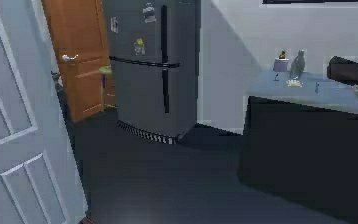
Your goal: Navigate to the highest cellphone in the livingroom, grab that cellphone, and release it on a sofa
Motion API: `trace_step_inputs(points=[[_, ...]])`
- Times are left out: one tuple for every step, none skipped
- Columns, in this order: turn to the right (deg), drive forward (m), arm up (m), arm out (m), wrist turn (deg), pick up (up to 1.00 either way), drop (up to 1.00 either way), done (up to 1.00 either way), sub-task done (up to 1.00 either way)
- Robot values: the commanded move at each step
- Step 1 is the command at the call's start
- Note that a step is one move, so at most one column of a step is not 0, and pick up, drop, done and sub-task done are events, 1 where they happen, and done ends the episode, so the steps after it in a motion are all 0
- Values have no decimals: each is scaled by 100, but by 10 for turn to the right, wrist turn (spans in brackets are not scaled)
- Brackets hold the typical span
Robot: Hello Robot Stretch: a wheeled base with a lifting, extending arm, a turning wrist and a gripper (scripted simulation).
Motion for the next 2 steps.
trace_step_inputs(points=[[-150,0,0,0,0,0,0,0,0],[0,100,0,0,0,0,0,0,0]])
